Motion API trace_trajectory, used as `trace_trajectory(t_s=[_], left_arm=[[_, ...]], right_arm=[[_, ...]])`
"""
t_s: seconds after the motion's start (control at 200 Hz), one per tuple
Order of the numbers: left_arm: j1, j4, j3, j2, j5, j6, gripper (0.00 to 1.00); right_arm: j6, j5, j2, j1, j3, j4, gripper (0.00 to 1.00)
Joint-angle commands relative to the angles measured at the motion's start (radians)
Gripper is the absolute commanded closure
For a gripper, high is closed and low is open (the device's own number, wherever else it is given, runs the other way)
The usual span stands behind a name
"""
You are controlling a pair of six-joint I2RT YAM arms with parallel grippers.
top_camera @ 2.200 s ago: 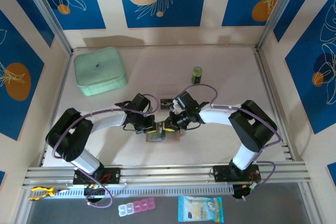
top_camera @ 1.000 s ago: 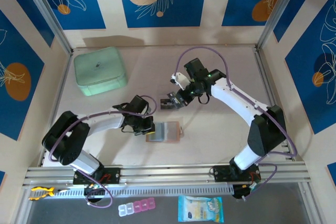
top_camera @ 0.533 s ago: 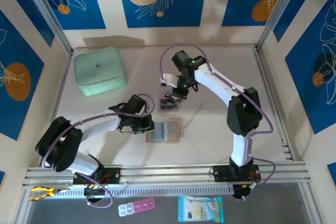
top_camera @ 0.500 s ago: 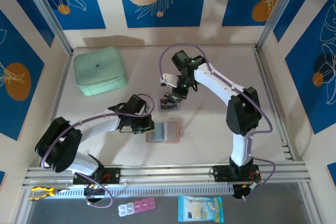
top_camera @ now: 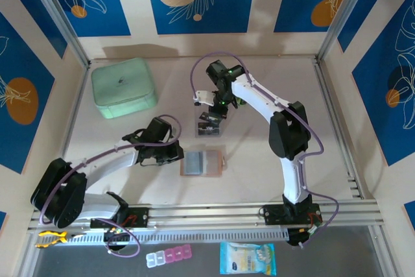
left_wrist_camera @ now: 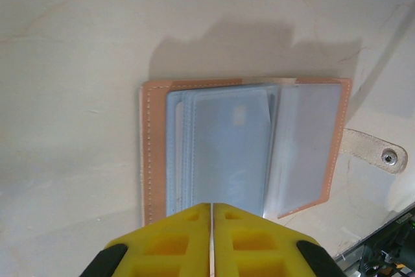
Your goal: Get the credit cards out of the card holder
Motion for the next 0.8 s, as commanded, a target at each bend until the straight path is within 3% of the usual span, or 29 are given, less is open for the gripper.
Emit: trace_trajectory(t_s=[0.0,0.045,0.155,0.235,0.54,0.795], left_arm=[[0.022,-0.04,-0.02,-0.023,-0.007,0.009,0.9],[0.025,-0.04,-0.023,-0.023,-0.004,0.01,0.9],[0.031,-0.035,-0.032,-0.016,0.004,0.009,0.9],[0.033,-0.026,-0.038,-0.007,0.012,0.008,0.89],[0.033,0.018,-0.034,0.049,0.052,0.009,0.89],[0.032,0.069,-0.034,0.106,0.094,0.01,0.92]], right_arm=[[-0.02,-0.021,0.034,0.009,0.022,-0.015,1.0],[-0.018,-0.022,0.04,0.008,0.019,-0.009,1.0],[-0.017,-0.022,0.046,0.008,0.01,0.001,0.86],[-0.016,-0.013,0.041,0.007,0.005,0.007,0.82],[0.053,-0.035,-0.057,0.008,-0.061,0.059,0.81],[0.354,-0.127,-0.226,0.007,-0.243,0.233,0.82]])
